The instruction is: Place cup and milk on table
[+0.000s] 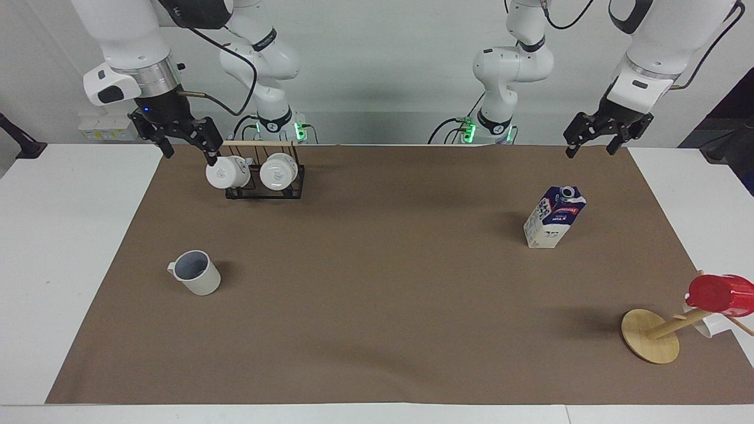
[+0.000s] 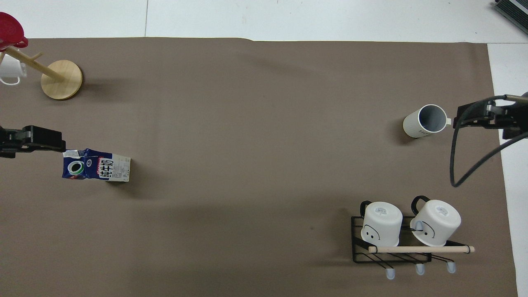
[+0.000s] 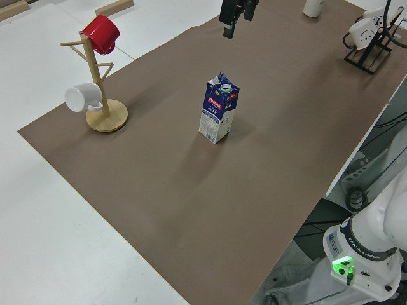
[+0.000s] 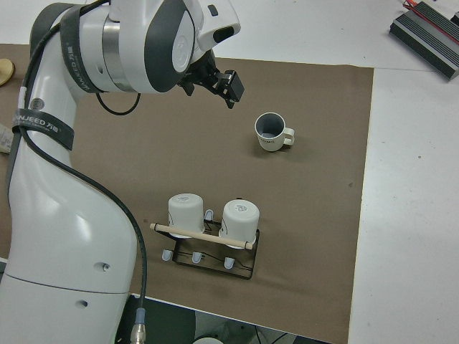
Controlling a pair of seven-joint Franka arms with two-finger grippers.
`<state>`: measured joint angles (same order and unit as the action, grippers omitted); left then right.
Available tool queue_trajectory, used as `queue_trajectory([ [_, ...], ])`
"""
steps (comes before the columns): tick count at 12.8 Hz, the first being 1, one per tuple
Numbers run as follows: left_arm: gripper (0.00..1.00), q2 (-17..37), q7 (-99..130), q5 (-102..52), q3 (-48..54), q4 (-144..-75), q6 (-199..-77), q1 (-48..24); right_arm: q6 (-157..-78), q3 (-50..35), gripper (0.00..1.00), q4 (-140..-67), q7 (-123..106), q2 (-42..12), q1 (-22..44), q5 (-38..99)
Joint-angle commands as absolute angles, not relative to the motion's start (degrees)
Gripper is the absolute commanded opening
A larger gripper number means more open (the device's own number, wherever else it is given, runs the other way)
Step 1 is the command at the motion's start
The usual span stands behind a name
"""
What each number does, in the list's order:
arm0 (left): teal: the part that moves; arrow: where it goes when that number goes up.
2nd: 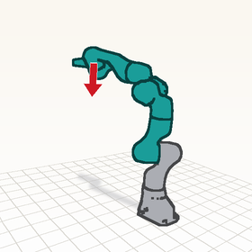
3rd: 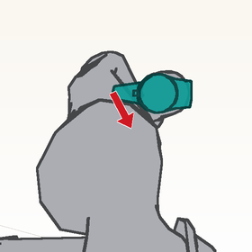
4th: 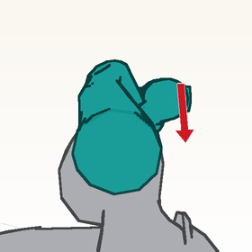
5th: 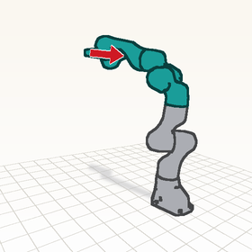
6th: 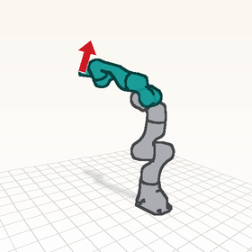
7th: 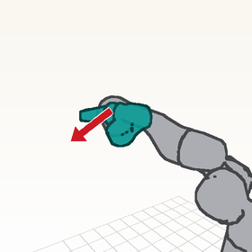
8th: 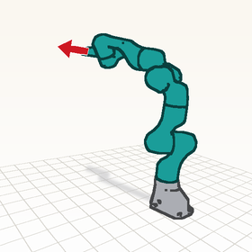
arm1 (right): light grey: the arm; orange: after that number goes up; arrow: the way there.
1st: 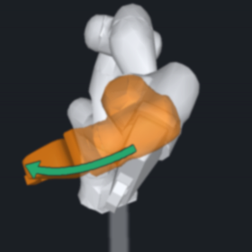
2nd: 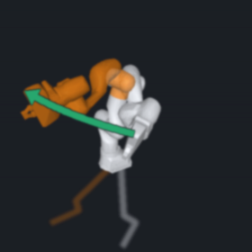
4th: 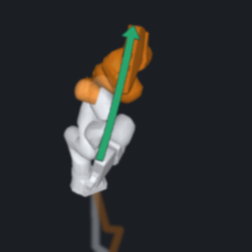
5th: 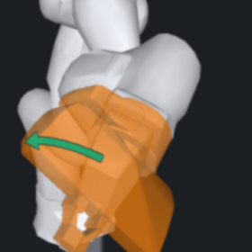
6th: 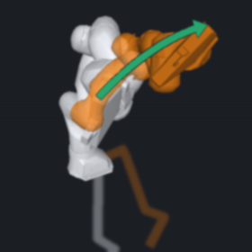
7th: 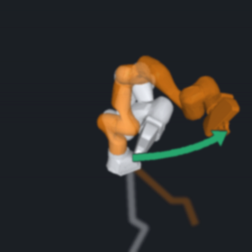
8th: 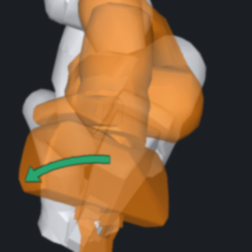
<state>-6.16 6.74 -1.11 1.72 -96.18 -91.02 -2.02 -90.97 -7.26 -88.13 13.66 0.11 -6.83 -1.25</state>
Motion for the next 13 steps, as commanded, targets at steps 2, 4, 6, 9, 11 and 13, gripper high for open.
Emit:
queue_trajectory([
  [2,1.00,-6.50,7.47,-0.35,1.49,-95.54,-89.65,-2.37,-90.44,-7.29,1.00,-88.42,12.57,0.44,-7.03,-0.79],
  [4,1.00,-6.50,7.47,-0.35,1.49,-95.54,-89.65,-2.37,-90.53,-7.29,1.00,-88.33,12.57,0.35,-7.12,-0.18],
  [6,1.00,-6.50,7.47,-0.35,1.41,-95.54,-89.65,-2.37,-90.53,-7.29,1.00,-88.33,12.57,0.35,-7.12,-0.18],
  [9,1.00,-6.50,7.47,-0.35,1.49,-95.54,-89.65,-2.37,-90.53,-7.38,1.00,-88.33,12.57,0.35,-7.21,-0.18],
  [11,1.00,-6.50,7.47,-0.35,1.49,-95.54,-89.65,-2.37,-90.53,-7.38,1.00,-88.33,12.57,0.35,-7.21,-0.18],
  [13,1.00,-6.50,7.47,-0.35,1.49,-95.54,-89.65,-2.37,-90.53,-7.30,1.00,-88.33,12.57,0.35,-7.21,-0.18],
])
